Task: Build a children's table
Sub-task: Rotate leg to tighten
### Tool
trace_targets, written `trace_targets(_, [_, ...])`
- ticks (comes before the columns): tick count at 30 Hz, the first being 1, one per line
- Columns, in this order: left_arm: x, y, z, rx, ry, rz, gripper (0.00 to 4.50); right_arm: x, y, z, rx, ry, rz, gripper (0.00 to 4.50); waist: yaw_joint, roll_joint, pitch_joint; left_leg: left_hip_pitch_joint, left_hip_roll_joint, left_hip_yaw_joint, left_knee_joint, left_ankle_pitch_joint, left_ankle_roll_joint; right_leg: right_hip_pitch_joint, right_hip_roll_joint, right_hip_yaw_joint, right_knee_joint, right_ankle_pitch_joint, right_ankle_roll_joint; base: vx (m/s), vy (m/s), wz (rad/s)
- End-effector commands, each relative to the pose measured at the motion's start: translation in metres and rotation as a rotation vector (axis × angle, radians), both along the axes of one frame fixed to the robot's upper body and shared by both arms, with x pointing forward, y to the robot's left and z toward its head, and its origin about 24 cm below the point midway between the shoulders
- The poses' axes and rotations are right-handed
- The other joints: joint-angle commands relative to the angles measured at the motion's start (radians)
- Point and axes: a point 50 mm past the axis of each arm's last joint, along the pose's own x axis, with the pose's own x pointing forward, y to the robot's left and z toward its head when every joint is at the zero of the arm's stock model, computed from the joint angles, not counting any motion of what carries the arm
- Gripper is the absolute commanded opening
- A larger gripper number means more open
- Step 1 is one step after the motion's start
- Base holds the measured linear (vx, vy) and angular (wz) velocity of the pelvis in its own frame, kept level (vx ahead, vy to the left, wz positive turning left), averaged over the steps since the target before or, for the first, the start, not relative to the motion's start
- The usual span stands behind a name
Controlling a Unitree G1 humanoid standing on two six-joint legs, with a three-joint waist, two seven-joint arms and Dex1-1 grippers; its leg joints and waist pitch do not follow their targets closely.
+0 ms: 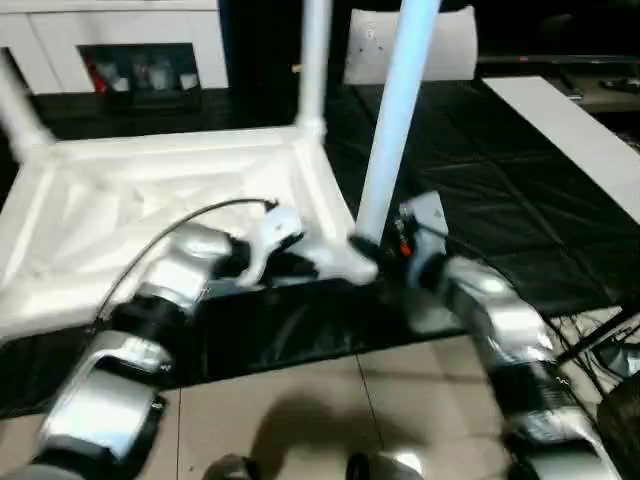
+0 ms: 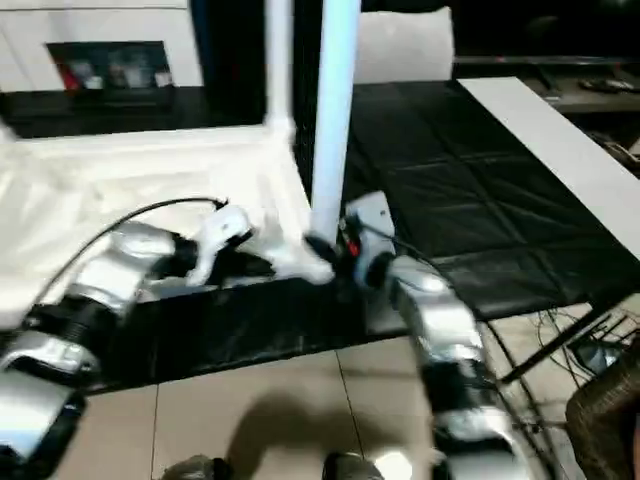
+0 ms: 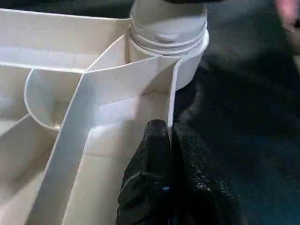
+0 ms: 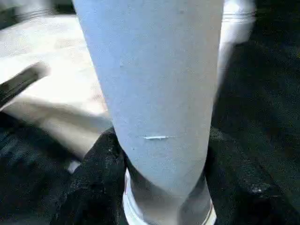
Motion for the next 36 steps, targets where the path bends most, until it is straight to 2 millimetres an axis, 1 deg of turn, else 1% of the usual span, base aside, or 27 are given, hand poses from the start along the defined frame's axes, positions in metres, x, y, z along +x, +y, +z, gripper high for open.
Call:
trace_targets(1, [0.009, -0.044, 0.020, -0.101, -0.100, 0.091, 0.00, -0.007, 0.055, -0.015, 0.019, 0.105, 0.057, 2.00, -0.003, 0.000, -0.075, 0.027, 0.032, -0.027, -0.072, -0.319, -0.014, 0.034, -0.069, 0.038, -0.082, -0.500, -0.158, 0.000, 0.000, 0.00])
trace_targets(2, [0.009, -0.044, 0.020, -0.101, -0.100, 0.091, 0.00, -0.007, 0.055, -0.015, 0.019, 0.105, 0.057, 2.00, -0.004, 0.000, -0.074, 0.027, 0.031, -0.027, -0.072, -0.320, -0.014, 0.034, -0.068, 0.037, -0.083, -0.503, -0.154, 0.000, 0.000, 0.00])
trace_targets(3, [0.011, -0.052, 0.022, -0.098, -0.112, 0.124, 0.00, -0.004, 0.064, -0.014, 0.026, 0.110, 0.023, 2.00, -0.007, -0.004, -0.075, 0.030, 0.031, -0.025, -0.072, -0.325, -0.006, 0.033, -0.065, 0.038, -0.087, -0.494, -0.144, 0.000, 0.000, 0.00])
trace_targets(5, [0.011, -0.057, 0.023, -0.088, -0.120, 0.133, 0.00, -0.002, 0.070, -0.012, 0.042, 0.102, 0.007, 2.00, -0.005, 0.002, -0.076, 0.031, 0.031, -0.025, -0.073, -0.323, 0.002, 0.033, -0.062, 0.039, -0.086, -0.464, -0.143, 0.000, 0.000, 0.00])
trace_targets(6, [0.011, -0.059, 0.024, -0.081, -0.125, 0.136, 0.00, -0.001, 0.071, -0.010, 0.044, 0.094, -0.001, 2.00, -0.006, 0.000, -0.077, 0.026, 0.031, -0.024, -0.074, -0.318, 0.006, 0.036, -0.063, 0.040, -0.084, -0.446, -0.143, 0.000, 0.000, 0.00])
trace_targets(7, [0.011, -0.060, 0.024, -0.073, -0.130, 0.126, 0.00, 0.000, 0.071, -0.009, 0.052, 0.085, -0.005, 2.55, -0.006, 0.000, -0.077, 0.026, 0.030, -0.024, -0.075, -0.316, 0.008, 0.036, -0.062, 0.039, -0.083, -0.440, -0.142, 0.000, 0.000, 0.00])
trace_targets(9, [0.010, -0.059, 0.025, -0.056, -0.137, 0.104, 0.00, 0.002, 0.069, -0.007, 0.081, 0.077, -0.027, 2.69, -0.005, 0.000, -0.075, 0.025, 0.029, -0.023, -0.075, -0.319, 0.017, 0.037, -0.063, 0.040, -0.086, -0.447, -0.137, 0.000, 0.000, 0.00])
trace_targets(10, [0.010, -0.056, 0.024, -0.045, -0.136, 0.097, 0.00, 0.004, 0.066, -0.006, 0.088, 0.068, -0.034, 2.74, -0.003, 0.007, -0.075, 0.026, 0.029, -0.025, -0.075, -0.323, 0.016, 0.036, -0.064, 0.039, -0.086, -0.453, -0.136, 0.000, 0.000, 0.00])
trace_targets(11, [0.010, -0.056, 0.024, -0.045, -0.136, 0.097, 0.00, 0.004, 0.066, -0.006, 0.088, 0.068, -0.034, 2.86, -0.005, 0.004, -0.075, 0.027, 0.031, -0.025, -0.077, -0.331, 0.014, 0.036, -0.062, 0.038, -0.087, -0.455, -0.134, 0.000, 0.000, 0.00])
trace_targets(12, [0.010, -0.054, 0.023, -0.039, -0.135, 0.096, 0.00, 0.005, 0.064, -0.005, 0.090, 0.062, -0.038, 2.99, -0.005, 0.006, -0.074, 0.028, 0.032, -0.026, -0.079, -0.342, 0.010, 0.036, -0.061, 0.038, -0.087, -0.457, -0.135, 0.000, 0.000, 0.00])
trace_targets(13, [0.009, -0.047, 0.021, -0.030, -0.127, 0.085, 0.00, 0.005, 0.058, -0.004, 0.090, 0.035, -0.028, 3.08, -0.006, 0.005, -0.074, 0.028, 0.031, -0.026, -0.079, -0.347, 0.009, 0.035, -0.061, 0.038, -0.087, -0.458, -0.135, 0.000, 0.000, 0.00])
trace_targets(14, [0.009, -0.041, 0.019, -0.021, -0.122, 0.072, 0.00, 0.005, 0.051, -0.002, 0.089, 0.008, -0.018, 3.19, -0.007, 0.010, -0.075, 0.028, 0.031, -0.027, -0.079, -0.357, 0.006, 0.036, -0.061, 0.038, -0.087, -0.456, -0.136, 0.000, 0.000, 0.00])
trace_targets(15, [0.007, -0.032, 0.017, -0.007, -0.127, 0.039, 0.00, 0.004, 0.040, 0.001, 0.093, -0.024, -0.003, 3.32, -0.006, 0.008, -0.076, 0.025, 0.031, -0.027, -0.080, -0.352, 0.011, 0.039, -0.061, 0.039, -0.087, -0.440, -0.136, 0.000, 0.000, 0.00])
trace_targets(16, [0.007, -0.032, 0.017, -0.007, -0.127, 0.039, 0.00, 0.004, 0.040, 0.001, 0.093, -0.024, -0.003, 3.32, -0.006, 0.007, -0.077, 0.024, 0.031, -0.027, -0.080, -0.347, 0.015, 0.041, -0.062, 0.039, -0.086, -0.429, -0.136, 0.000, 0.000, 0.00])
trace_targets(17, [0.006, -0.028, 0.015, 0.000, -0.122, 0.027, 0.00, 0.004, 0.035, 0.002, 0.095, -0.035, 0.008, 3.44, -0.006, 0.009, -0.078, 0.022, 0.033, -0.026, -0.079, -0.326, 0.020, 0.041, -0.063, 0.042, -0.080, -0.390, -0.149, 0.000, 0.000, 0.00])
trace_targets(18, [0.004, -0.020, 0.014, 0.007, -0.120, -0.016, 0.00, 0.002, 0.022, 0.004, 0.087, -0.064, 0.042, 3.56, -0.005, 0.009, -0.081, 0.021, 0.032, -0.024, -0.078, -0.303, 0.027, 0.045, -0.061, 0.042, -0.076, -0.346, -0.165, 0.000, 0.000, 0.00])
trace_targets(21, [0.000, -0.010, 0.012, 0.008, -0.116, -0.103, 0.00, -0.003, 0.005, 0.008, 0.055, -0.103, 0.130, 3.89, 0.001, 0.005, -0.084, 0.017, 0.032, -0.019, -0.073, -0.240, 0.057, 0.054, -0.061, 0.044, -0.065, -0.249, -0.200, 0.000, 0.000, 0.00])
trace_targets(22, [-0.002, -0.006, 0.011, 0.013, -0.103, -0.132, 0.00, -0.005, -0.001, 0.009, 0.035, -0.115, 0.172, 3.96, 0.001, 0.006, -0.084, 0.016, 0.032, -0.018, -0.072, -0.230, 0.063, 0.054, -0.061, 0.045, -0.062, -0.234, -0.206, 0.000, 0.000, 0.00])
trace_targets(24, [-0.006, -0.001, 0.009, 0.029, -0.093, -0.206, 0.00, -0.009, -0.012, 0.010, 0.006, -0.127, 0.240, 4.11, 0.009, 0.005, -0.085, 0.017, 0.033, -0.016, -0.070, -0.203, 0.079, 0.057, -0.063, 0.044, -0.061, -0.225, -0.214, 0.000, 0.000, 0.00])
trace_targets(25, [-0.009, 0.002, 0.008, 0.041, -0.085, -0.243, 0.00, -0.011, -0.017, 0.011, -0.004, -0.130, 0.278, 4.11, 0.010, 0.004, -0.085, 0.015, 0.033, -0.016, -0.070, -0.193, 0.079, 0.058, -0.063, 0.045, -0.059, -0.219, -0.214, 0.000, 0.000, 0.00])
trace_targets(26, [-0.011, 0.005, 0.007, 0.049, -0.081, -0.291, 0.00, -0.013, -0.023, 0.012, -0.017, -0.130, 0.317, 4.33, 0.013, 0.005, -0.084, 0.016, 0.035, -0.015, -0.071, -0.184, 0.082, 0.056, -0.062, 0.045, -0.057, -0.206, -0.222, 0.000, 0.000, 0.00])
trace_targets(28, [-0.015, 0.009, 0.007, 0.051, -0.068, -0.363, 0.00, -0.018, -0.031, 0.014, -0.043, -0.128, 0.386, 4.45, 0.019, 0.007, -0.083, 0.022, 0.038, -0.014, -0.071, -0.191, 0.085, 0.053, -0.061, 0.046, -0.058, -0.207, -0.228, 0.000, 0.000, 0.00])
trace_targets(31, [-0.018, 0.017, 0.007, 0.056, -0.034, -0.427, 0.00, -0.024, -0.039, 0.015, -0.082, -0.122, 0.489, 4.48, 0.033, 0.009, -0.080, 0.027, 0.043, -0.011, -0.073, -0.210, 0.070, 0.049, -0.058, 0.044, -0.056, -0.224, -0.237, 0.000, 0.000, 0.00])
trace_targets(33, [-0.020, 0.022, 0.007, 0.084, -0.013, -0.485, 0.00, -0.029, -0.044, 0.016, -0.094, -0.110, 0.572, 4.48, 0.043, 0.007, -0.075, 0.029, 0.044, -0.013, -0.077, -0.265, 0.050, 0.049, -0.063, 0.043, -0.064, -0.307, -0.217, 0.000, 0.000, 0.00])
trace_targets(34, [-0.021, 0.025, 0.007, 0.102, 0.000, -0.515, 0.00, -0.032, -0.046, 0.017, -0.096, -0.105, 0.616, 4.48, 0.043, 0.007, -0.075, 0.029, 0.044, -0.013, -0.077, -0.265, 0.050, 0.049, -0.063, 0.043, -0.064, -0.307, -0.217, 0.000, 0.000, 0.00])
trace_targets(35, [-0.022, 0.027, 0.008, 0.115, 0.007, -0.540, 0.00, -0.034, -0.046, 0.017, -0.098, -0.101, 0.650, 4.48, 0.044, 0.006, -0.073, 0.030, 0.046, -0.015, -0.079, -0.284, 0.042, 0.048, -0.066, 0.043, -0.068, -0.344, -0.206, 0.000, 0.000, 0.00])
trace_targets(36, [-0.023, 0.028, 0.008, 0.124, 0.014, -0.562, 0.00, -0.036, -0.047, 0.017, -0.099, -0.094, 0.686, 4.48, 0.045, 0.005, -0.073, 0.027, 0.045, -0.017, -0.080, -0.289, 0.036, 0.048, -0.066, 0.043, -0.067, -0.361, -0.200, 0.000, 0.000, 0.00])
